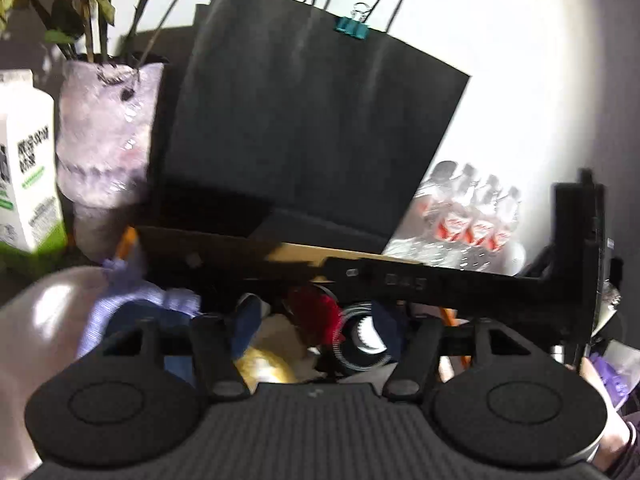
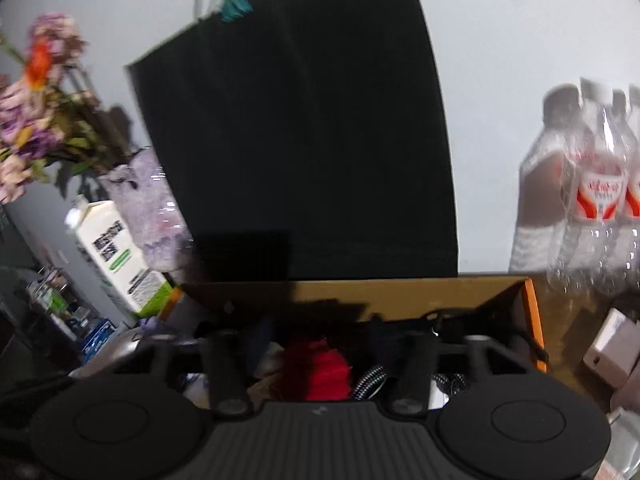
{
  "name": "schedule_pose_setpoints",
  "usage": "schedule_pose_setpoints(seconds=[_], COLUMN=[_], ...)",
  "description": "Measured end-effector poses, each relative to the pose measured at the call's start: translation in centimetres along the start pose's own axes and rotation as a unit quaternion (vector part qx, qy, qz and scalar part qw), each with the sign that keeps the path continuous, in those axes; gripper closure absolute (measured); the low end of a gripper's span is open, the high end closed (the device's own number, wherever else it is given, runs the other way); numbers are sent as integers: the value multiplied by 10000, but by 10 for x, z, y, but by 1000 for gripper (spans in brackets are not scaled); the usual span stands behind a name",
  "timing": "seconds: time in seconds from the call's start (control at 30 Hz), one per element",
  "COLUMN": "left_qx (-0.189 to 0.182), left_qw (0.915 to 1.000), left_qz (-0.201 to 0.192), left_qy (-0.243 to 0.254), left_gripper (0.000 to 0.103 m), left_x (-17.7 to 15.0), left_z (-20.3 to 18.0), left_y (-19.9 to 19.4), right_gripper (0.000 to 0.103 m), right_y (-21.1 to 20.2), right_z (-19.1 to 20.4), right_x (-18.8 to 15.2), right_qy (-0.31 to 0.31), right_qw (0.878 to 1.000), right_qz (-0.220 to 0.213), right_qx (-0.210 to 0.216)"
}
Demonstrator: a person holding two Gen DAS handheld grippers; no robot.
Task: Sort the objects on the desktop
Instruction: 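Carry the white item and red flower over the red box and release them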
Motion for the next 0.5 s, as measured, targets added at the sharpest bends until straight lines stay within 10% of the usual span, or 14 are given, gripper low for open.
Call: schedule_pose_setpoints(seconds=[0.2,0.5], left_qx=[1289,1876], left_qw=[9913,9808], left_qz=[-128,334], left_qy=[218,416], left_gripper=[14,4], left_x=[1,-17], left_z=[11,3], left_y=[-11,-43], right_gripper=[38,27], right_y=[-30,-90], right_z=[8,40], right_x=[-4,-23], right_qy=[-484,-913], right_qw=[9981,9878], right_qz=[-43,324], right_qx=[-367,-1223])
Point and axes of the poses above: each gripper's, at about its wrist camera, not at the fingertips, and y roughly the way its jaws point, z to its left, x to its top, the point moved 4 cm from there along y, roughly the way its jaws point, and after that the axes turned 5 degrees about -y, right-handed, at the moved point
